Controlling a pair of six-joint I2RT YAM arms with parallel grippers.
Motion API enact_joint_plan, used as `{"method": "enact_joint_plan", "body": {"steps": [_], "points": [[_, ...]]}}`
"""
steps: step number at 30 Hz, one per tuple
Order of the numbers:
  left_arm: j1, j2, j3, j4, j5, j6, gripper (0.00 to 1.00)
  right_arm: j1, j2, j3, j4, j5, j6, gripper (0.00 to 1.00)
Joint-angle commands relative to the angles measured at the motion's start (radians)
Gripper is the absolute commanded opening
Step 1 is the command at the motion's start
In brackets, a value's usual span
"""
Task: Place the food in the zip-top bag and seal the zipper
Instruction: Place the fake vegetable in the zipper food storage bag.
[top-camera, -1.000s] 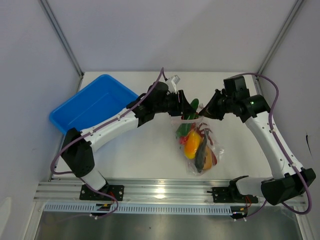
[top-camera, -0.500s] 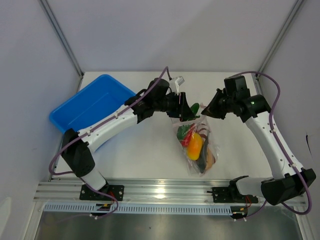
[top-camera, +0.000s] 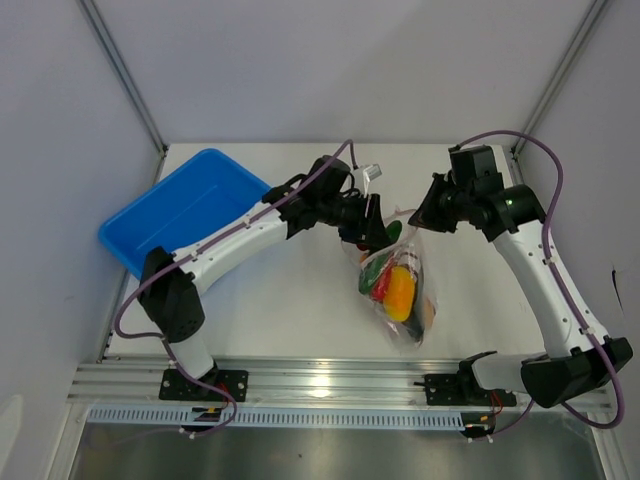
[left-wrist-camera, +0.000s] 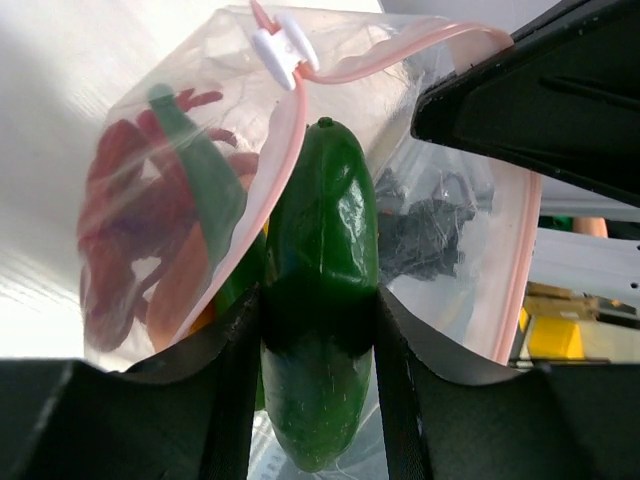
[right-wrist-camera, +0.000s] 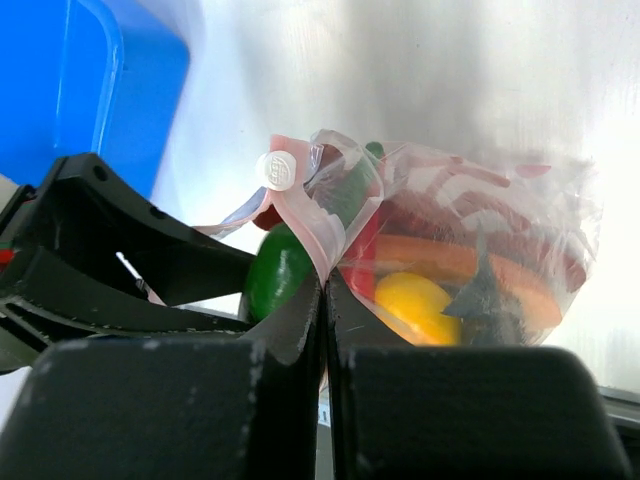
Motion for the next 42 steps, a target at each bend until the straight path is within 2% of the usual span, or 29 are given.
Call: {"method": "enact_joint_plan", "body": {"steps": [1, 5, 8, 9, 11, 12, 13, 19, 23, 27, 29, 33, 35, 40, 42], "points": [[-0.011, 0.043, 0.068, -0.079, 0.114, -0.004, 0.02, 0.001, -0.004, 0.050, 0.073, 0.042, -0.049, 0.00], [-0.022, 0.060, 0.093, -0.061, 0.160, -0.018, 0.13, 0.013, 0.002, 0.035, 0.084, 0.033, -0.053, 0.00], [-0.028, 0.049, 0.081, -0.010, 0.191, -0.027, 0.30, 0.021, 0.010, 0.036, 0.089, 0.029, -0.053, 0.00], [-0.029, 0.046, 0.079, -0.007, 0.200, -0.027, 0.47, 0.022, 0.011, 0.038, 0.089, 0.027, -0.053, 0.00], [-0.029, 0.037, 0.076, -0.007, 0.195, -0.016, 0.66, 0.025, 0.013, 0.042, 0.087, 0.026, -0.053, 0.00], [-0.029, 0.034, 0.079, -0.007, 0.192, 0.002, 0.94, 0.024, 0.013, 0.044, 0.084, 0.023, -0.052, 0.00], [-0.028, 0.029, 0.082, -0.010, 0.192, 0.010, 1.00, 0.024, 0.013, 0.044, 0.081, 0.021, -0.053, 0.00], [-0.017, -0.017, 0.127, -0.079, 0.100, 0.102, 0.99, 0.025, -0.009, 0.033, 0.061, 0.013, -0.055, 0.00], [0.014, -0.090, 0.125, -0.127, -0.137, 0.114, 0.99, 0.027, -0.029, 0.023, 0.046, 0.007, -0.058, 0.00], [0.061, -0.175, 0.085, -0.131, -0.272, 0.119, 1.00, 0.025, -0.052, 0.009, 0.040, -0.004, -0.058, 0.00], [0.081, -0.239, 0.004, -0.043, -0.245, 0.124, 0.99, 0.025, -0.061, 0.003, 0.032, -0.013, -0.064, 0.00], [0.168, -0.330, -0.148, 0.076, -0.185, 0.036, 0.99, 0.028, -0.079, -0.010, 0.027, -0.034, -0.070, 0.00], [0.185, -0.295, -0.137, 0.030, -0.179, 0.051, 1.00, 0.033, -0.087, -0.011, 0.029, -0.059, -0.079, 0.00], [0.201, -0.112, 0.016, -0.174, -0.021, 0.110, 1.00, 0.059, -0.110, -0.010, 0.040, -0.080, -0.089, 0.00], [0.202, -0.095, 0.015, -0.174, 0.005, 0.098, 1.00, 0.062, -0.113, -0.010, 0.040, -0.077, -0.089, 0.00]]}}
